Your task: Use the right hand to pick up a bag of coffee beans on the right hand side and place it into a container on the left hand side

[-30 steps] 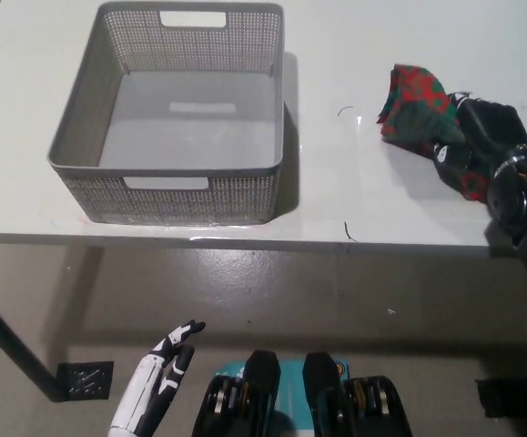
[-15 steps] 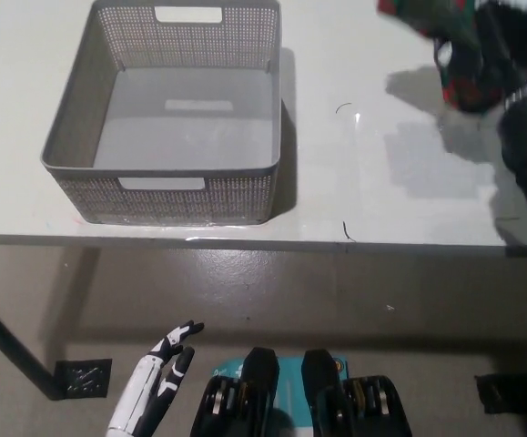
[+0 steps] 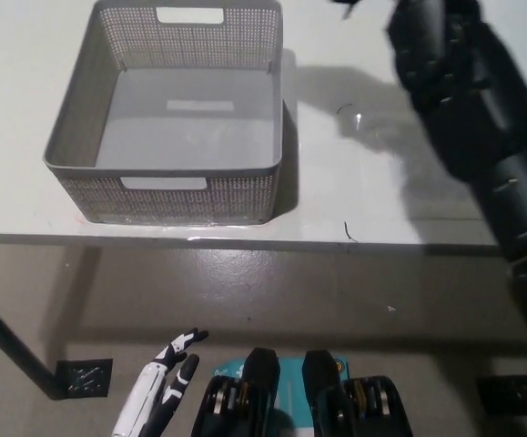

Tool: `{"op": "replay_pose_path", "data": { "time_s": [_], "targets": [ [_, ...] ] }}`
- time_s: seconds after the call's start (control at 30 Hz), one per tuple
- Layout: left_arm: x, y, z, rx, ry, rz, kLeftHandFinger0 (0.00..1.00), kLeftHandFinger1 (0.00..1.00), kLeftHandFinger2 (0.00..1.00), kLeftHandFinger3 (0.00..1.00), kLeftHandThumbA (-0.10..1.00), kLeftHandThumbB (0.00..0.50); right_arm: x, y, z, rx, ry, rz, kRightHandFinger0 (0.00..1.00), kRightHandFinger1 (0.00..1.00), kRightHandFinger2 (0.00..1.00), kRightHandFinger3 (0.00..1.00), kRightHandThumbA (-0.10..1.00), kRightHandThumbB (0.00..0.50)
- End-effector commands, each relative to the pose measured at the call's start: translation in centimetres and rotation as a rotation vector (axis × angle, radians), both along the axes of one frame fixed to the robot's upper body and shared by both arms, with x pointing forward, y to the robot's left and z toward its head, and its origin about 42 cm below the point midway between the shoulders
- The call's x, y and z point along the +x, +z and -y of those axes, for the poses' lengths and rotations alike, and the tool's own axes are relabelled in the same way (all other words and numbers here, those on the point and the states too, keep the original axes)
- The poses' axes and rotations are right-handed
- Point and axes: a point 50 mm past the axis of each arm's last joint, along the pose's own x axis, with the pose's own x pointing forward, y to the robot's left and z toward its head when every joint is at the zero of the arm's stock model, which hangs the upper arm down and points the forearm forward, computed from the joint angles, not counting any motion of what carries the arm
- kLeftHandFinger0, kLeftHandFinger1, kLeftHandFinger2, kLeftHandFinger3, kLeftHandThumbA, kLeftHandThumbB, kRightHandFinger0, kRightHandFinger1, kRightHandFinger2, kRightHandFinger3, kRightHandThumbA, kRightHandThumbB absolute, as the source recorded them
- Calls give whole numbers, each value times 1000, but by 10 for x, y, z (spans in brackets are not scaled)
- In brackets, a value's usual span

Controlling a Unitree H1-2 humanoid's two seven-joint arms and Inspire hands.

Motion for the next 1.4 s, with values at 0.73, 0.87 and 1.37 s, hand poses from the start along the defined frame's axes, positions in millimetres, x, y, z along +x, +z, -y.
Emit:
{"op": "replay_pose_path", "data": {
  "time_s": [0.73,0.87,1.37],
  "targets": [
    [7,23,5,60,-67,95,1000,1000,1000,1000,1000,252,-36,37,-97,-60,176,-105,599,743,816,1000,355,296],
    [9,24,5,65,-70,96,1000,1000,1000,1000,1000,253,-34,38,-88,-193,240,-239,1000,1000,1000,1000,800,500],
    [15,29,8,97,-92,125,1000,1000,1000,1000,1000,249,-26,32,-54,-213,194,-276,1000,1000,1000,1000,997,494]
  ]
}}
